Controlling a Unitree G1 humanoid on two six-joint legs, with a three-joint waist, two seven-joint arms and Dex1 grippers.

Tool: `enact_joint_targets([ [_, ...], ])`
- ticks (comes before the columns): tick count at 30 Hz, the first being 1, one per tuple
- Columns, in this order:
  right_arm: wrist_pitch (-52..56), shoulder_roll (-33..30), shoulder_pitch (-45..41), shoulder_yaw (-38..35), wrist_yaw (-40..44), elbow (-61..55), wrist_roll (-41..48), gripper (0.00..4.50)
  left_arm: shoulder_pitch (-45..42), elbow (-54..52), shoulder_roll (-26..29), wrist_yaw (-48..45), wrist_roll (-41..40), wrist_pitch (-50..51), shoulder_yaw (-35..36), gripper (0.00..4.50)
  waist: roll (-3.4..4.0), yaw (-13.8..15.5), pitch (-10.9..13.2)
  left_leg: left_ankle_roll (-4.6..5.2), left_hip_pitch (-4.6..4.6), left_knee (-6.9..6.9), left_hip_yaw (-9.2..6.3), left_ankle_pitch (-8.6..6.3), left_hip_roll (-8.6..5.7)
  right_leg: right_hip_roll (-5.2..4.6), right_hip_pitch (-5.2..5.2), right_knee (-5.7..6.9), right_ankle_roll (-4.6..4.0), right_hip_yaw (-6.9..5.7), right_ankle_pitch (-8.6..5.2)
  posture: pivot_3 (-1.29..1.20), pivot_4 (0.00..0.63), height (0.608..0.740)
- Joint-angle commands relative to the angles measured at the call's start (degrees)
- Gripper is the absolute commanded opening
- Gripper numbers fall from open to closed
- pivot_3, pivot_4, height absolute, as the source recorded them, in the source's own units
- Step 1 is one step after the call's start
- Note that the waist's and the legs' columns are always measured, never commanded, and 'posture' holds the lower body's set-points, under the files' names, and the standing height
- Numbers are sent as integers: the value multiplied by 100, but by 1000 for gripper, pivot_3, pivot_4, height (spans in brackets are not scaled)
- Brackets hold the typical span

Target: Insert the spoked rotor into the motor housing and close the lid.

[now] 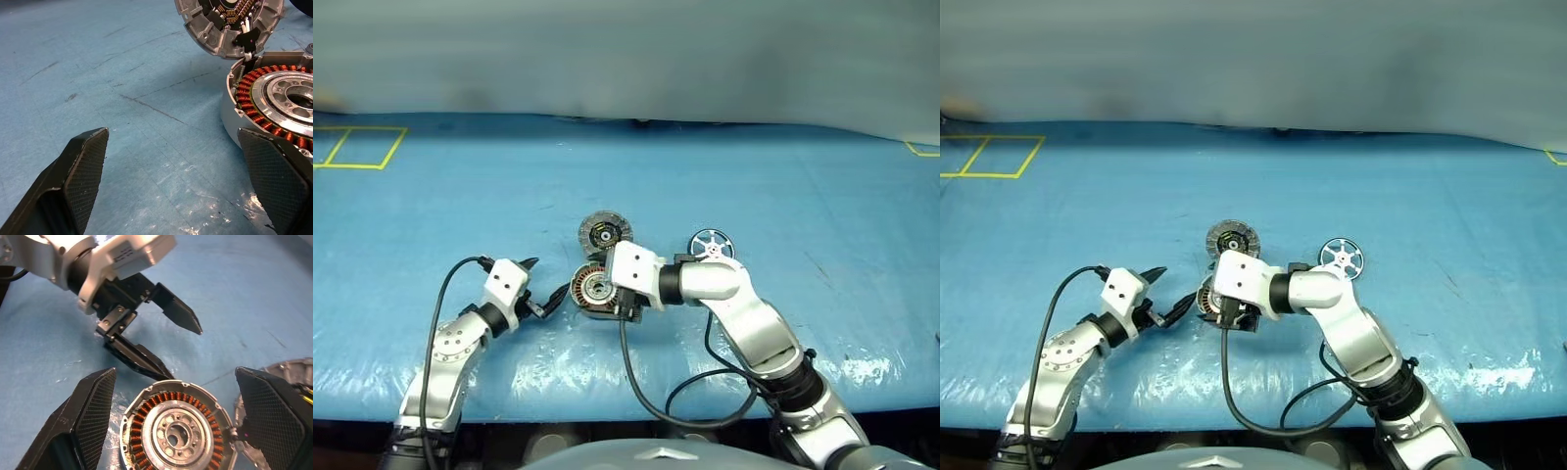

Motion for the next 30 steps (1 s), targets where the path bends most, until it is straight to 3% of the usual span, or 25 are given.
enact_joint_targets([
  [1, -625, -85, 700, -659, -488, -103, 281, 4080, -44, -204, -36, -16, -47, -92, -3, 4500, -1, 16, 0, 0, 0, -4, 0, 0, -1, -1, 1, -2, 0, -1, 0, 0, 150, 740],
  [5, -1178, -193, 1518, -1249, -782, 80, 596, 4080, -91, -135, -56, -52, -34, -122, -50, 4500, 2, 1, 1, 3, -1, -11, 3, -1, -3, -2, 1, -7, 0, 1, 0, 0, 150, 740],
  [11, -1102, -304, 1896, -1489, -1183, 504, 730, 4080, -256, -65, -52, -127, -35, -67, -104, 4500, 3, 8, 3, -6, 5, -10, 4, 9, 2, 1, 2, 2, 0, -2, 0, 0, 150, 740],
  [19, -1404, -236, 1864, -1425, -1842, 1456, 546, 4080, -211, -109, -21, -201, -72, -64, -63, 4500, 3, 5, 3, -1, 4, -11, 5, 11, 1, 1, 2, 1, 0, -1, 0, 0, 150, 740],
  [30, -1444, -247, 1696, -1399, -1995, 1826, 684, 4080, -7, -189, 33, -156, -92, -103, 83, 4500, 3, 10, 2, -1, 7, -7, 5, 12, 1, 1, 8, 3, 1, -1, 0, 0, 150, 740],
])
